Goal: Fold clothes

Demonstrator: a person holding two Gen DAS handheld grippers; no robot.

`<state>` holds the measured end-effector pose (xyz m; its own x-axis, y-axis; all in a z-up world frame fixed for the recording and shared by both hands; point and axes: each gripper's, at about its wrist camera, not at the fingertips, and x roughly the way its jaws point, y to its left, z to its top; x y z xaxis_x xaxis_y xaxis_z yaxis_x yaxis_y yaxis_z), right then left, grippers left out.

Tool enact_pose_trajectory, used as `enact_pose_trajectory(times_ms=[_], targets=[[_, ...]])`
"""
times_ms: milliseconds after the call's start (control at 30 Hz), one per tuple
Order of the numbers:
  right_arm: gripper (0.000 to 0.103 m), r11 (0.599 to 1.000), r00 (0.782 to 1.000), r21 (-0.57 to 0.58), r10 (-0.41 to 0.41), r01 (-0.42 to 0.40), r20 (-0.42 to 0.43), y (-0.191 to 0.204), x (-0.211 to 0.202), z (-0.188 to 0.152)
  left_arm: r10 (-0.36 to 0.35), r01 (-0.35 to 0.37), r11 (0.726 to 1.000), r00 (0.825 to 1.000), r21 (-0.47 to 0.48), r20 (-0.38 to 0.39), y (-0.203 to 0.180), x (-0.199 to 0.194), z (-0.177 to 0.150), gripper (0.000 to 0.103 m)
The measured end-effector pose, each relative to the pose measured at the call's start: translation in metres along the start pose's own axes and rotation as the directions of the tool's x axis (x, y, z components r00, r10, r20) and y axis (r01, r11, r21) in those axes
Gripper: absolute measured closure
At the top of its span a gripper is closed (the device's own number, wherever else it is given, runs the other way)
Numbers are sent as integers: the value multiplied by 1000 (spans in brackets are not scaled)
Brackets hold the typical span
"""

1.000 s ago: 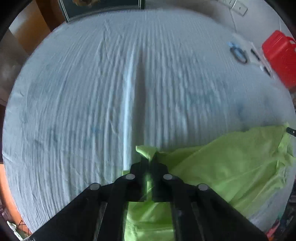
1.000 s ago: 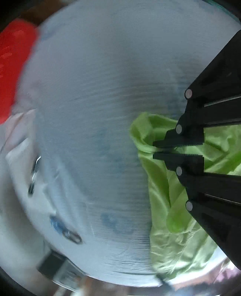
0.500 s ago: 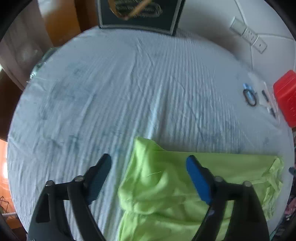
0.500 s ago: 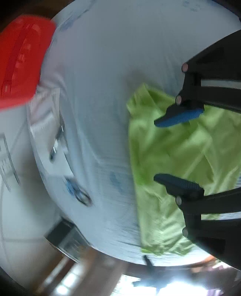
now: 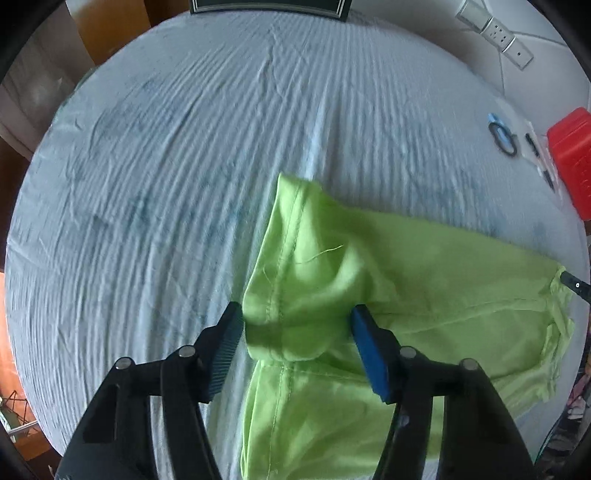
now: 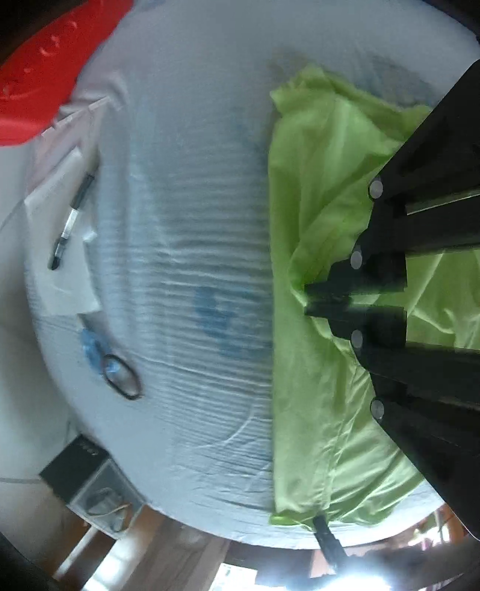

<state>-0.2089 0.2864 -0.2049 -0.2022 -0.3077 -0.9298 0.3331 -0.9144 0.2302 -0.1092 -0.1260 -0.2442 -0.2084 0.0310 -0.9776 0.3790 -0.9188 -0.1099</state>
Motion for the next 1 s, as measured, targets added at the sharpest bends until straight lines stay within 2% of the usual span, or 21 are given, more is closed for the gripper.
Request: enact_pose_trajectory(times_ms=[67, 133, 200, 233, 300, 333, 400, 467, 567, 633, 733, 833, 933, 967, 1000], targets=[[99, 999, 1000, -39, -25, 26, 13, 7, 0, -4, 2, -2, 1000, 1000, -1, 0, 1, 3, -1, 43], [99, 993, 995, -117, -20, 32, 101, 20, -32, -25, 4, -4, 1000, 1000, 7, 1, 0, 3, -1, 43], [95, 982, 990, -187, 1, 25, 139, 31, -58, -54, 3, -3, 1000, 1000, 7, 4, 1, 4, -1, 43], [85, 980, 994, -196, 33, -12, 105, 33, -63, -73, 2, -2, 1000, 1000, 7, 6, 1, 4, -2, 43], [72, 977, 996, -194, 91, -86, 19, 32, -65, -105, 2, -2, 1000, 1000, 7, 10, 1, 2, -3, 43], [72, 976, 993, -182, 114, -116, -24, 29, -63, -118, 2, -2, 1000, 1000, 7, 12, 1, 1, -4, 43], [72, 986, 994, -127, 102, -106, -40, 17, -64, -137, 3, -4, 1000, 1000, 3, 30, 3, -5, -6, 43], [72, 996, 996, -32, 87, -87, 6, -6, -71, -139, -4, 4, 1000, 999, -7, 49, 6, -13, -9, 43], [71, 996, 997, 80, 26, -31, 70, -33, -77, -123, -2, 3, 1000, 997, -10, 71, 13, -25, -17, 43], [63, 988, 994, 153, -18, 2, 107, -50, -80, -113, -12, 13, 1000, 997, -12, 75, 13, -29, -25, 43], [59, 972, 993, 231, -68, 43, 101, -65, -71, -94, -21, 22, 1000, 997, -11, 77, 9, -31, -39, 41], [56, 960, 991, 265, -111, 88, 70, -75, -57, -81, -15, 15, 1000, 998, -1, 67, 1, -27, -52, 25], [54, 960, 992, 257, -126, 116, 23, -77, -34, -72, -15, 14, 1000, 999, 16, 44, -5, -15, -60, 25], [55, 965, 992, 234, -126, 120, 8, -74, -27, -72, -16, 15, 1000, 999, 17, 36, -6, -12, -62, 25], [72, 971, 990, 195, -139, 136, 2, -70, -22, -72, -5, 5, 1000, 1000, 20, 28, -9, -9, -65, 25]])
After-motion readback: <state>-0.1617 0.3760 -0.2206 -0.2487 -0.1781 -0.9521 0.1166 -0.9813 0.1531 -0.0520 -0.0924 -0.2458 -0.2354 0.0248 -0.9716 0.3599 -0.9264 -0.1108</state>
